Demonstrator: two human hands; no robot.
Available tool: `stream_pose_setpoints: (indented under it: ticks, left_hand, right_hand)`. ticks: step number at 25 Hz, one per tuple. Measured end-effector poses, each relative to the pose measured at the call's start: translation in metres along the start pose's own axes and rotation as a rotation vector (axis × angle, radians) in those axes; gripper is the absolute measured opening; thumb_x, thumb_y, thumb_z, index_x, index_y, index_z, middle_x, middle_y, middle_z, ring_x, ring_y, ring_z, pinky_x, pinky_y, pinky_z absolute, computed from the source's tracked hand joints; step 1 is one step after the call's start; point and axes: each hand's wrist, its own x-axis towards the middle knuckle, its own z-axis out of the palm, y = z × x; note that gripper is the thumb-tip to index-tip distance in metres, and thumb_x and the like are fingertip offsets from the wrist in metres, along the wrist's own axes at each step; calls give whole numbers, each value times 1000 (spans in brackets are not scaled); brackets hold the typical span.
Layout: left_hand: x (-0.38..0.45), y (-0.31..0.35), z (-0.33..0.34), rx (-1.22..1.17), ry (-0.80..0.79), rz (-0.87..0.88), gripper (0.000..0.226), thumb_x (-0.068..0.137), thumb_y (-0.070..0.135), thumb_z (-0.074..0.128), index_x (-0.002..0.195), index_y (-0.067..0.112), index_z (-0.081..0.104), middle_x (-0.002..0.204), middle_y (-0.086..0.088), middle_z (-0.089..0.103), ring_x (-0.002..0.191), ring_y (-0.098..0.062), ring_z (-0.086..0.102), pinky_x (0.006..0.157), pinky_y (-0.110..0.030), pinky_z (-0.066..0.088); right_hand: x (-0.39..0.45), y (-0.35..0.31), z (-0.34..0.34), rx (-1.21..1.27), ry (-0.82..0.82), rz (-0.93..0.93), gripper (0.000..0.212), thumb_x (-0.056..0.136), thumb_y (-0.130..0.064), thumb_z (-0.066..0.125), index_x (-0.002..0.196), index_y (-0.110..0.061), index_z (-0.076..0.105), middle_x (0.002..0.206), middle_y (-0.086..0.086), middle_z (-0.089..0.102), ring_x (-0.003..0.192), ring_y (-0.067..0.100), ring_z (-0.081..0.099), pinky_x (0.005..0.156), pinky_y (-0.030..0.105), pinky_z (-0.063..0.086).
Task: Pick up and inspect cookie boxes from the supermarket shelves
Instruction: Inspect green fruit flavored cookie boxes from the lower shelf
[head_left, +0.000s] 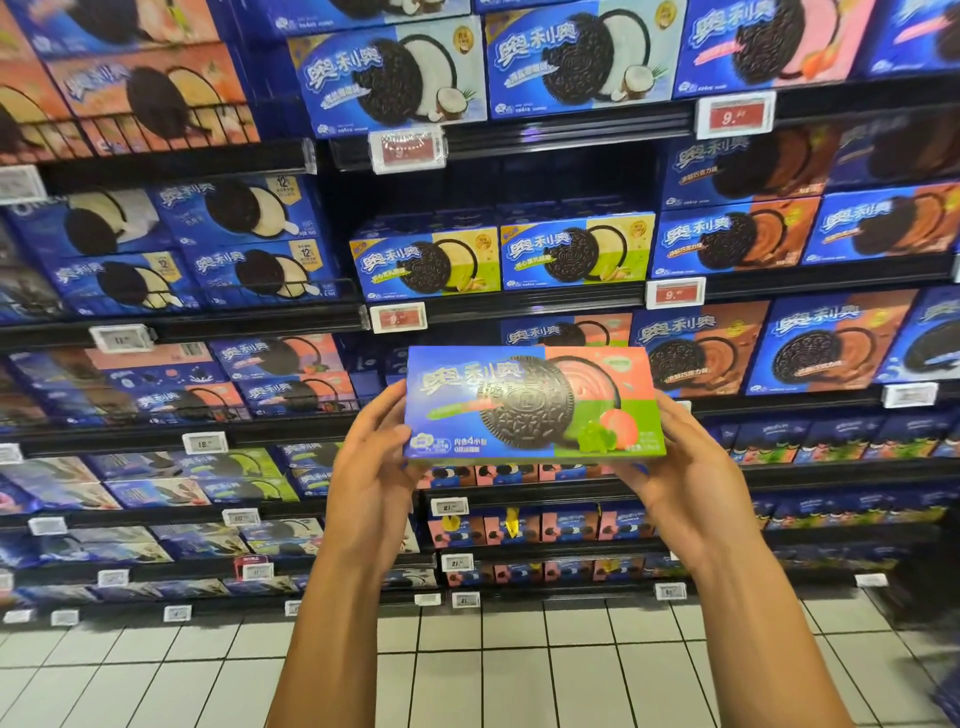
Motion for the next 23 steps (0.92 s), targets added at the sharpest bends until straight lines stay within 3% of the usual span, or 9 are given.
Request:
stream_pose_setpoints:
  ticks: [5, 9, 14, 17, 21, 23]
  left_hand:
    - [-1, -4, -5, -9, 30, 53, 37, 83, 14, 58, 120, 19, 61, 121, -3, 68, 98, -16, 69, 68, -27, 57]
    - [-1, -6, -8, -30, 4, 87, 36, 85, 13, 59, 120, 21, 62, 121, -2, 69, 103, -16, 68, 74, -27, 58]
    - [-1, -8, -11, -36, 13, 90, 39, 86, 15, 58, 125, 20, 59, 125, -2, 68, 107, -16, 67, 78, -26, 57]
    - [1, -12, -12, 2, 9, 69, 46, 90, 19, 59, 136, 17, 53, 130, -2, 66, 111, -15, 65, 83, -25, 55]
    - [1, -18, -10, 204, -20, 87, 51, 94, 31, 51, 144, 21, 47, 135, 6, 62, 123, -10, 59, 92, -19, 50]
    - [2, -18, -10, 291, 35, 148, 47, 93, 28, 55, 140, 26, 51, 132, 9, 64, 121, -6, 59, 90, -16, 49]
  right_hand:
    - [0, 4, 2, -138, 7, -20, 31, 99, -35, 53, 123, -23, 70, 120, 7, 71, 101, 17, 64, 86, 39, 49]
    - [-2, 5, 4, -148, 8, -45, 44, 83, -35, 65, 125, -22, 67, 115, 1, 74, 93, 12, 70, 79, 34, 52]
    - [-3, 5, 4, -159, -1, -60, 36, 82, -32, 67, 117, -26, 71, 113, 0, 74, 92, 11, 72, 77, 33, 55]
    - [-3, 6, 3, -180, 17, -89, 35, 82, -31, 69, 116, -28, 71, 116, 2, 73, 101, 16, 71, 82, 35, 58]
    - [-5, 6, 5, -244, -20, -256, 31, 85, -29, 67, 114, -37, 70, 122, -3, 72, 115, 15, 67, 82, 25, 58]
    - [-7, 4, 6, -366, -7, -349, 35, 87, -31, 66, 121, -41, 67, 126, -8, 70, 119, 11, 64, 86, 21, 56]
